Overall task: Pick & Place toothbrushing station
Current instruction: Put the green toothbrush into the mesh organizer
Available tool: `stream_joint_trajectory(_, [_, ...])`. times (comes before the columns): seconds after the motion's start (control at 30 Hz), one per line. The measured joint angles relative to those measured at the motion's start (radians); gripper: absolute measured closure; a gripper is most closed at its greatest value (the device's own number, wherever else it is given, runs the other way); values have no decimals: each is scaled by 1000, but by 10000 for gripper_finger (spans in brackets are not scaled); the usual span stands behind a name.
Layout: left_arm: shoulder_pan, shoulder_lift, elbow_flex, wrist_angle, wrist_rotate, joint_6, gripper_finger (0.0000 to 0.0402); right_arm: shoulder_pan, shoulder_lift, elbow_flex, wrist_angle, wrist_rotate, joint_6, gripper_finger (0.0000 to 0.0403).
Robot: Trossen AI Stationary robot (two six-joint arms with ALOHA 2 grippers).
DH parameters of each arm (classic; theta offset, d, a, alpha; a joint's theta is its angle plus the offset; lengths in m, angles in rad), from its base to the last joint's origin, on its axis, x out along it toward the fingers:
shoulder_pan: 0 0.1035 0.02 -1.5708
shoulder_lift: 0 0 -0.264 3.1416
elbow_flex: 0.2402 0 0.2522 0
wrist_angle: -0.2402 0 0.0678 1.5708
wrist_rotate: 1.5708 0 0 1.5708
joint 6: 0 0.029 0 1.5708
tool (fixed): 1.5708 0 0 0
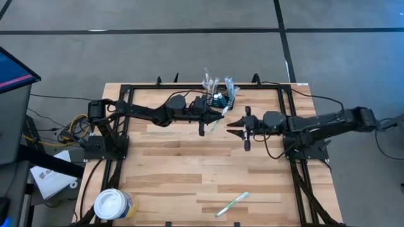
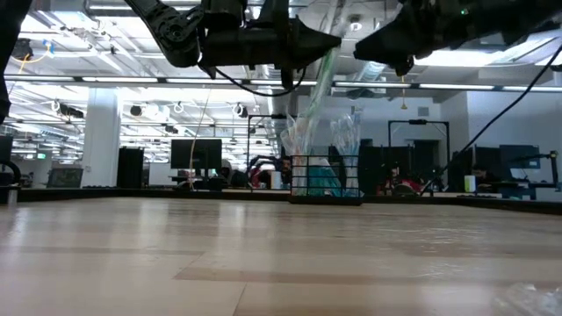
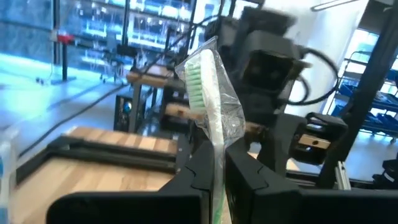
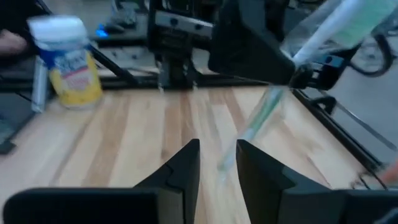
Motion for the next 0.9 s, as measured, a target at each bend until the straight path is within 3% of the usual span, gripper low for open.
stream_joint_trajectory(0.47, [-15, 0, 0, 41, -3, 32, 393, -120, 48, -7, 148, -177, 48, 308])
stream_joint_trajectory(0.9, [-32, -2, 0, 65, -3, 76, 392, -129, 135, -5, 291, -199, 43, 308])
